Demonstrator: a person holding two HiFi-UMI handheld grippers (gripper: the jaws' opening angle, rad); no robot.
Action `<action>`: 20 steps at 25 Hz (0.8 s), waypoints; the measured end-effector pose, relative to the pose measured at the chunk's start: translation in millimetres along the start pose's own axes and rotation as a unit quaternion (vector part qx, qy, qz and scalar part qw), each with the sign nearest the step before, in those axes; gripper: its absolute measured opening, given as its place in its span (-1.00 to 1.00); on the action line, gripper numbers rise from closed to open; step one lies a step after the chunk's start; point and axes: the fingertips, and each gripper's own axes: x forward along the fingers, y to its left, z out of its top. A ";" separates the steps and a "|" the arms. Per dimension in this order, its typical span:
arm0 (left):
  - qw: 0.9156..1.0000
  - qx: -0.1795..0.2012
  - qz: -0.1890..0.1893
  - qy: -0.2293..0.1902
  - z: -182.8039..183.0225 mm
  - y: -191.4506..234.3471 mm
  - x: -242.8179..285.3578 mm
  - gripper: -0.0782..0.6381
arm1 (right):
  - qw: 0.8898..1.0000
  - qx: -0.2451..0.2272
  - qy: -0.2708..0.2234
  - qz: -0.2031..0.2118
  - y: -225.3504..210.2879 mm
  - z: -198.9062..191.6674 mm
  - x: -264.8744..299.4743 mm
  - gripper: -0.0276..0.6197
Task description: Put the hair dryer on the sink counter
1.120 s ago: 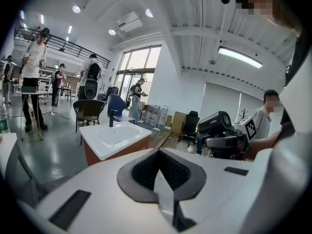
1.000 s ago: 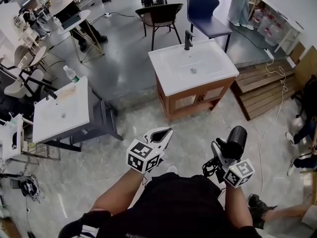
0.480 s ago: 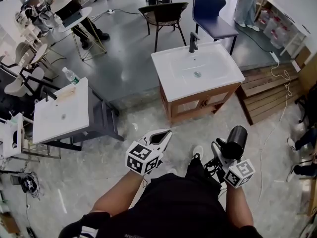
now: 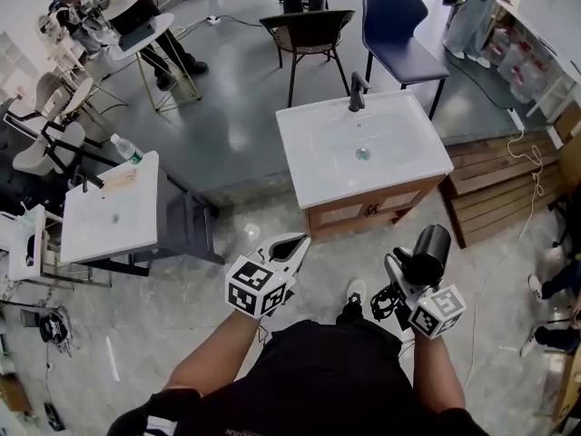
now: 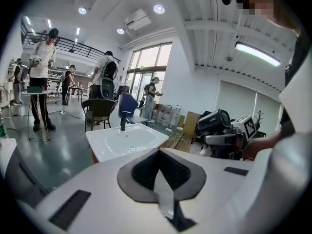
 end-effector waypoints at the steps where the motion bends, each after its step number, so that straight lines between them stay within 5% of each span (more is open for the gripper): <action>1: 1.000 -0.001 0.003 -0.002 6.2 1.0 7.7 -0.78 | 1.000 -0.001 0.001 0.004 -8.9 3.3 3.3 -0.64; 20: 0.993 -0.026 0.113 -0.025 57.4 21.3 107.4 -0.78 | 0.995 -0.023 0.026 0.097 -141.5 44.6 56.1 -0.64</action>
